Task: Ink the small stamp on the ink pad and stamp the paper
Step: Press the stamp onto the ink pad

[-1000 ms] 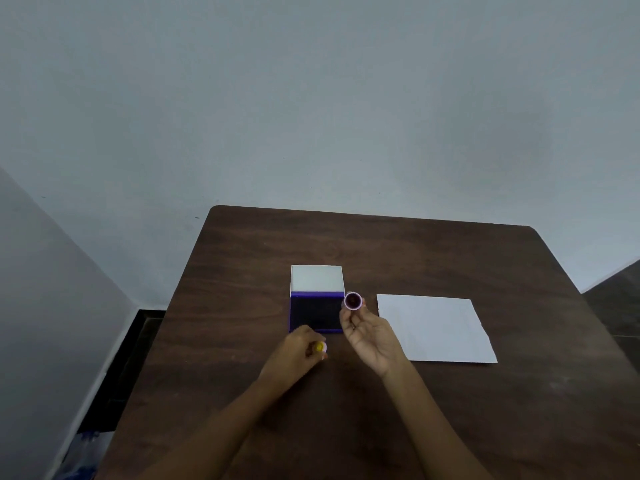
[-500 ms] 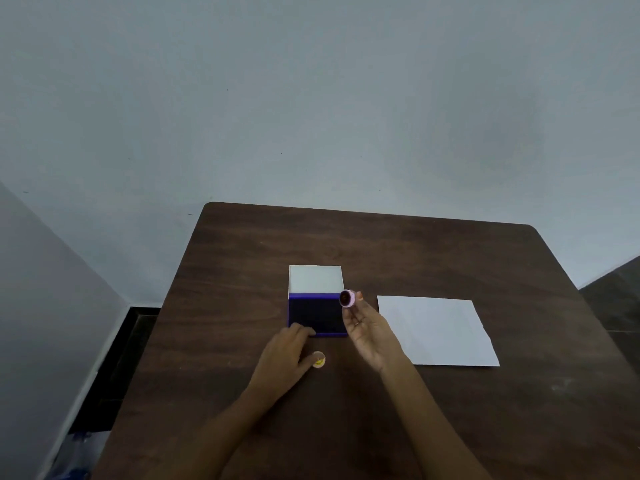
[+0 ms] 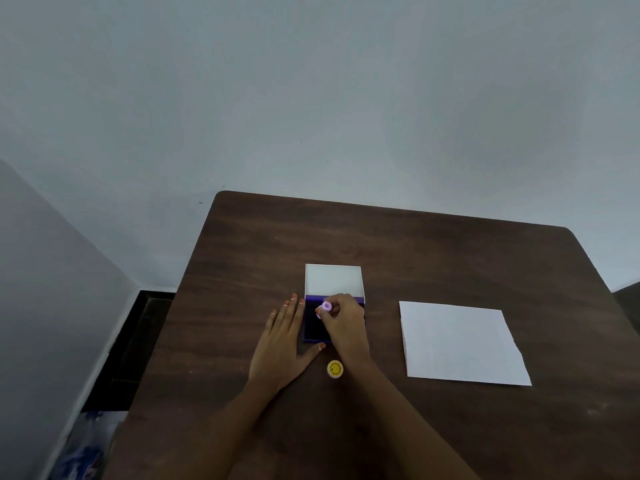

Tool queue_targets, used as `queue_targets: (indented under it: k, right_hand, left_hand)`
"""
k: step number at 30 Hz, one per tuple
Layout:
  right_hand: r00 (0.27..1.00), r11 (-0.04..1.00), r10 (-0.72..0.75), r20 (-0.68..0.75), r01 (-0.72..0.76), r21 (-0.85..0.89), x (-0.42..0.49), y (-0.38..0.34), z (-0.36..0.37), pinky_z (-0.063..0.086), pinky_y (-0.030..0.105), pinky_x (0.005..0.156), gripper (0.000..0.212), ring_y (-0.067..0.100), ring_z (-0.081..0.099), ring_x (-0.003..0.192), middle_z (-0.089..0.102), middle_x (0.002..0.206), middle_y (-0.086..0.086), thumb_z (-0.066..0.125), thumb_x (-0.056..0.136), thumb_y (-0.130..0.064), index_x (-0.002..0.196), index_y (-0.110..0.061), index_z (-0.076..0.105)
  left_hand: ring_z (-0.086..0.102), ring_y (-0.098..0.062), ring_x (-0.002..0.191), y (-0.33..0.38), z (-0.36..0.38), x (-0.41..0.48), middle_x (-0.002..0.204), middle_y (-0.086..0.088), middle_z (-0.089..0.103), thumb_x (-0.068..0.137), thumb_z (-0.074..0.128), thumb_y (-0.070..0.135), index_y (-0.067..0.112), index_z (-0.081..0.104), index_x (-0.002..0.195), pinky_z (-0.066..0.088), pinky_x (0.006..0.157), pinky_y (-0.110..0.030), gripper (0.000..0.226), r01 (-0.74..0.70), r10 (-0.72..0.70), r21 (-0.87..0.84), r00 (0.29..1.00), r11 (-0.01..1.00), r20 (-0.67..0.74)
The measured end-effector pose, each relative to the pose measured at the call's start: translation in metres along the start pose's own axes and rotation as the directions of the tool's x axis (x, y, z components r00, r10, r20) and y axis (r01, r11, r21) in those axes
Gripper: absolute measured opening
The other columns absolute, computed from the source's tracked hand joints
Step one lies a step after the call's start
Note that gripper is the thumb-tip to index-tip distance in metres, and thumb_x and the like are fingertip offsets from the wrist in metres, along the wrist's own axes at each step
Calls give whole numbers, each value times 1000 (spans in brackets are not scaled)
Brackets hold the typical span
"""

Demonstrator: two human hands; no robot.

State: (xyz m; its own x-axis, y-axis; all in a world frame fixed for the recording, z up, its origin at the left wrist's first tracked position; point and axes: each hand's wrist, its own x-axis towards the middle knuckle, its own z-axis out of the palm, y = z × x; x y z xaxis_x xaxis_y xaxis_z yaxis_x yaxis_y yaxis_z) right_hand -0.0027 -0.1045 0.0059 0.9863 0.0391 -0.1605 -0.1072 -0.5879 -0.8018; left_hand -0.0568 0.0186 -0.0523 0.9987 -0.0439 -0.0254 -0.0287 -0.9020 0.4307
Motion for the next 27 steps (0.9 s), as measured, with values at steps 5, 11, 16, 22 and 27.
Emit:
queue_targets:
  k: [5,11,16,22,27]
  right_hand:
    - [996,990,-83,22,85,-111,-4,4,2,46,28,83,15,22,59,93,65,101,16,61,83,-11,96,-3,59]
    - [999,993,-50,-11,48,-107,-2,0,0,46,29,85,17,23,59,96,65,104,16,61,83,-11,98,-3,59]
    - [998,991,-53,-21,50,-127,-1,1,-1,44,24,81,19,21,60,93,66,103,15,63,82,-12,98,-4,60]
    - [998,990,-60,-24,56,-133,-1,0,1,49,31,85,20,23,61,94,66,103,16,64,81,-11,99,-4,60]
    - [999,993,-43,12,44,-113,1,-3,-2,44,22,75,16,20,59,88,65,100,17,64,80,-10,94,-2,59]
  left_hand:
    - [-8,-12,137,4,3,-2,148,2,-10,83,35,65,23,-8,139,-8,111,-34,82,-24,24,44,1000,999,16]
    - [-12,-11,136,6,0,3,147,3,-12,83,34,64,23,-12,139,-7,112,-32,83,-37,37,74,999,997,10]
    - [-11,-13,136,6,-1,3,148,2,-11,83,36,63,23,-11,138,-7,112,-33,83,-42,41,70,999,997,17]
    - [-7,-14,136,8,-2,3,154,-6,3,84,39,61,18,-2,141,-5,112,-37,83,-42,41,75,999,996,10]
    - [0,-16,141,11,-6,1,155,-7,5,85,38,60,14,-1,142,-3,113,-32,82,-27,26,65,1000,998,8]
